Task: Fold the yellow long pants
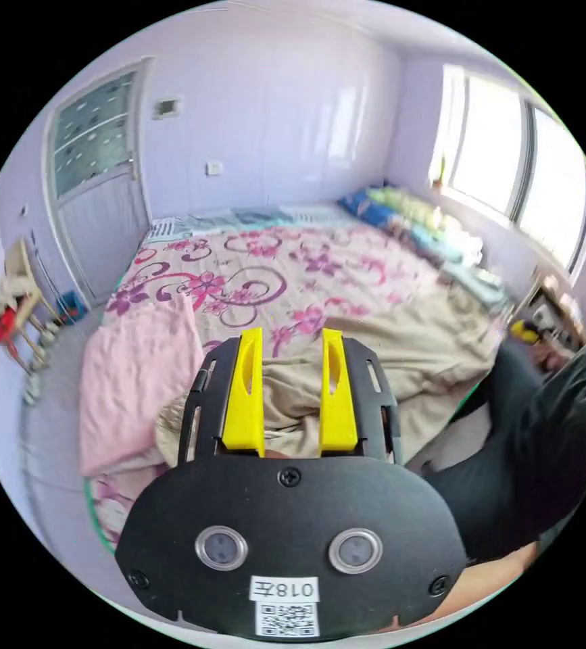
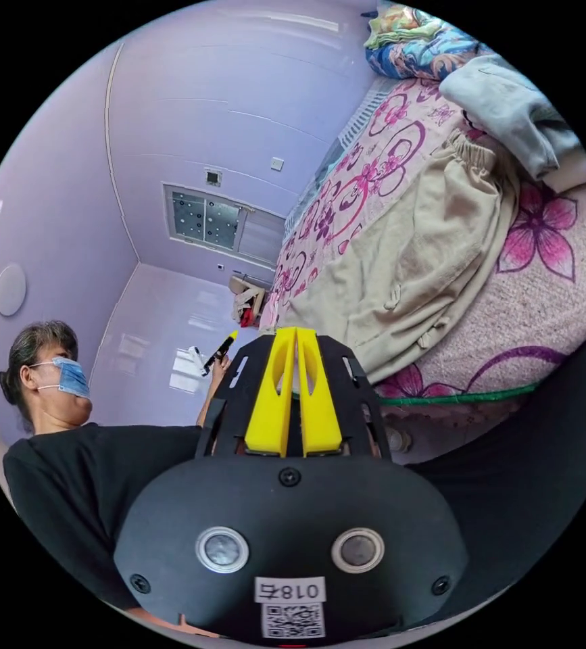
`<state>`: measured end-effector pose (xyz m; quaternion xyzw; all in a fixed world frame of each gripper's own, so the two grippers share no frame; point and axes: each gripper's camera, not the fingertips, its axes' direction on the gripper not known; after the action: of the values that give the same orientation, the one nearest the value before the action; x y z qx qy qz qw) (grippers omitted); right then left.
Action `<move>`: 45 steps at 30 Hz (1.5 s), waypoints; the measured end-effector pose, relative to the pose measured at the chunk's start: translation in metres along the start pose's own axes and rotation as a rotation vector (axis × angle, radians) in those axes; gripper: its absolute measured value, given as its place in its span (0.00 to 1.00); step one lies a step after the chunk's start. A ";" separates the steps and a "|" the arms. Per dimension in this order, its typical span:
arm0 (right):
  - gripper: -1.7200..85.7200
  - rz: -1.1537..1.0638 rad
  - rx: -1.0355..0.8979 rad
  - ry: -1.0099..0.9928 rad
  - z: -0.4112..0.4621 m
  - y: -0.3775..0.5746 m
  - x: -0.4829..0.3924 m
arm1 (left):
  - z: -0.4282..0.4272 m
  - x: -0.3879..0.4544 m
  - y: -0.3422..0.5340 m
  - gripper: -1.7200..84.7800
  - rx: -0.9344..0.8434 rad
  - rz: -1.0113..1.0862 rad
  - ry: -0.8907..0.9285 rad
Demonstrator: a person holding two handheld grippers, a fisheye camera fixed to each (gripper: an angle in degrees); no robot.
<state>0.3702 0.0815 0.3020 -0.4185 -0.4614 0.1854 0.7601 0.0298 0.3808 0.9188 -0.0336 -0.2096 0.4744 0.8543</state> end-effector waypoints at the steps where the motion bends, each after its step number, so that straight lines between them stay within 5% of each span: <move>1: 0.02 -0.015 0.021 0.011 -0.008 0.001 -0.003 | 0.006 0.001 -0.013 0.19 -0.056 0.032 -0.030; 3: 0.02 -0.031 0.055 0.042 -0.020 0.004 -0.007 | 0.027 -0.011 -0.049 0.24 -0.246 0.049 -0.032; 8: 0.02 -0.009 0.156 0.098 -0.043 0.008 -0.003 | 0.065 -0.059 -0.080 0.26 -0.408 -0.139 0.093; 15: 0.02 0.000 0.213 0.094 -0.038 -0.008 -0.012 | 0.092 -0.031 -0.075 0.08 -0.621 -0.078 -0.045; 19: 0.03 -0.052 0.148 0.218 -0.023 -0.034 -0.027 | 0.029 -0.022 -0.051 0.04 -0.376 -0.143 -0.038; 23: 0.07 -0.058 0.050 0.532 -0.006 -0.064 -0.030 | -0.075 -0.025 0.016 0.02 0.049 -0.265 -0.050; 27: 0.11 -0.026 -0.008 0.635 0.006 -0.085 -0.020 | -0.151 -0.046 0.112 0.02 0.433 -0.450 0.040; 38: 0.02 -0.113 -0.197 0.844 0.037 -0.091 -0.042 | -0.194 -0.058 0.244 0.01 0.666 -0.543 0.119; 45: 0.01 -0.090 -0.064 0.593 -0.017 -0.101 -0.076 | -0.195 -0.079 0.274 0.01 0.757 -0.544 0.163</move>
<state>0.3359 -0.0360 0.3379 -0.4571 -0.2431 0.0067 0.8555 -0.1493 0.4933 0.6454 0.2995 0.0445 0.2723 0.9133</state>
